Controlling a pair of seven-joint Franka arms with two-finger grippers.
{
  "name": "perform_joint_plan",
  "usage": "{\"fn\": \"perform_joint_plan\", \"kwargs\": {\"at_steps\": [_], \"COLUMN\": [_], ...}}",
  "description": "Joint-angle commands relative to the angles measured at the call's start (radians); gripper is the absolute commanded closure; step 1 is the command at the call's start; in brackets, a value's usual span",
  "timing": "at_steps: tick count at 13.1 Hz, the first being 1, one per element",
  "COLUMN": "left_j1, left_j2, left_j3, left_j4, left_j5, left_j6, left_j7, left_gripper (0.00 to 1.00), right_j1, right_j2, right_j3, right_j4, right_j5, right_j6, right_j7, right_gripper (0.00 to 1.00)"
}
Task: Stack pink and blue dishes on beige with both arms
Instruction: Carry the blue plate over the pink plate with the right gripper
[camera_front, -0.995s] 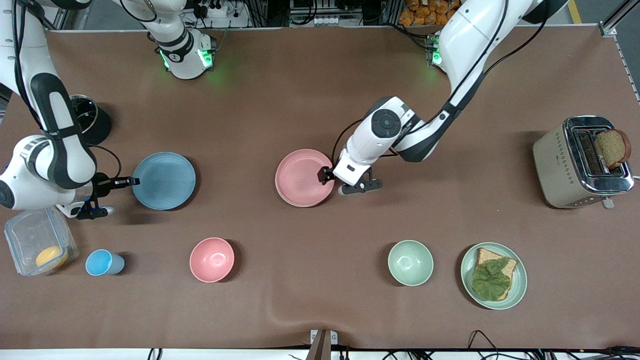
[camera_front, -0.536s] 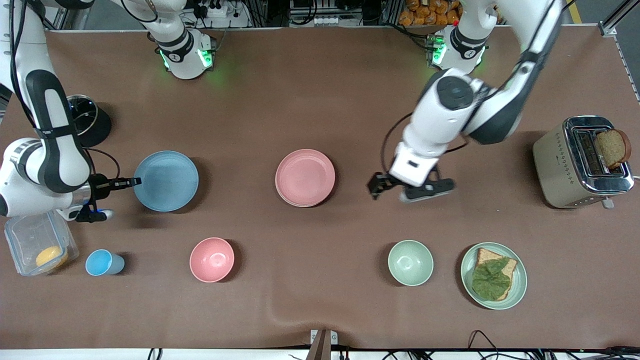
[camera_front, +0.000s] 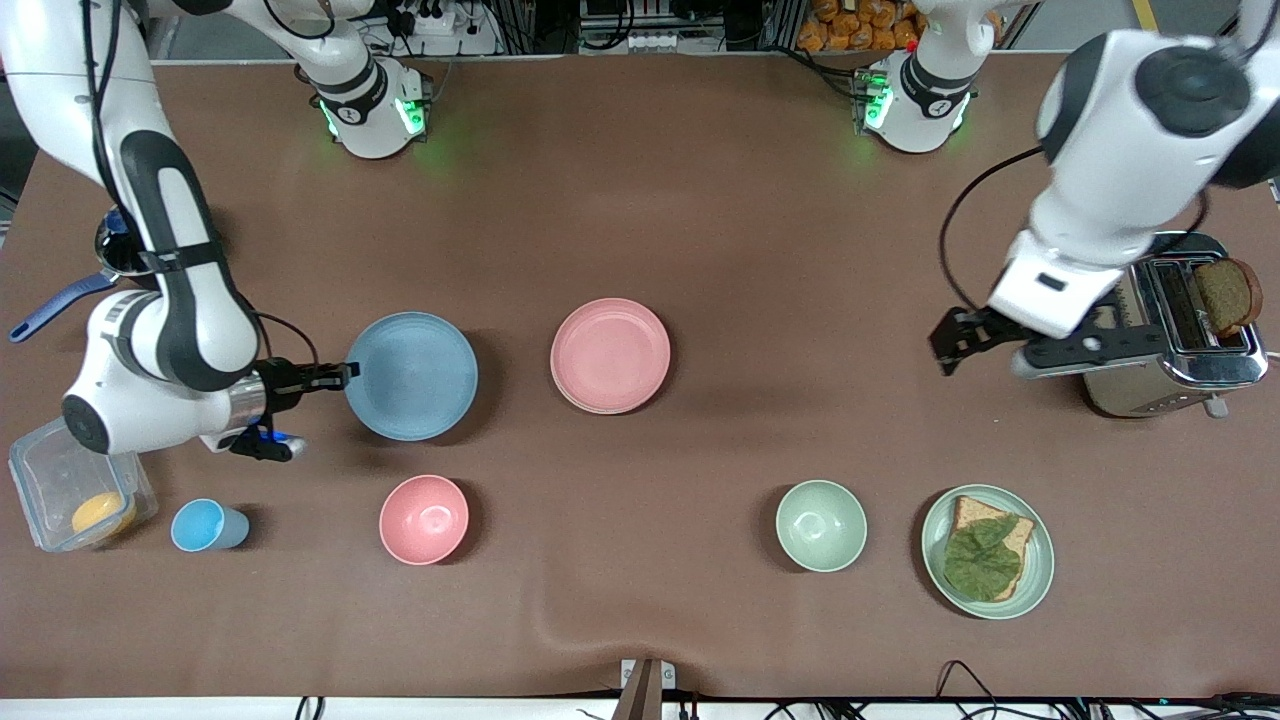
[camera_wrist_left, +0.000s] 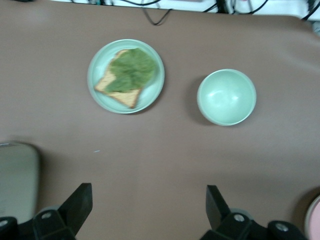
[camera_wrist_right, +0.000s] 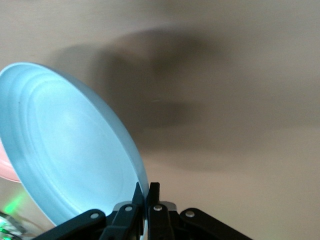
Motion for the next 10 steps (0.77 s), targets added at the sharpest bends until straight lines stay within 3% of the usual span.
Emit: {"fn": "perform_joint_plan", "kwargs": {"at_steps": [1,4,10], "left_j1": [0.013,0.014,0.014], "left_j2": [0.002,-0.002,-0.061], "left_j3": [-0.009,-0.009,-0.002], "left_j4": [0.144,0.21,0.224], "left_j5": [0.004,-0.042,-0.057], "left_j6": [-0.189,-0.289,-0.352], "left_j7": [0.054,0.063,0.064], "left_gripper": [0.0,0.0,0.0], "right_j1": [0.078,0.15,0.296], "right_j2": [0.01,0.011,0.072], "right_j3": [-0.01,-0.01,-0.01], "right_j4": [0.028,0.039,0.042], "right_j5": [0.078,0.135,0.233], "right_j6": [-0.011,-0.009,0.012], "right_j7": [0.11,0.205,0.273], "right_gripper": [1.0,1.0,1.0]}}
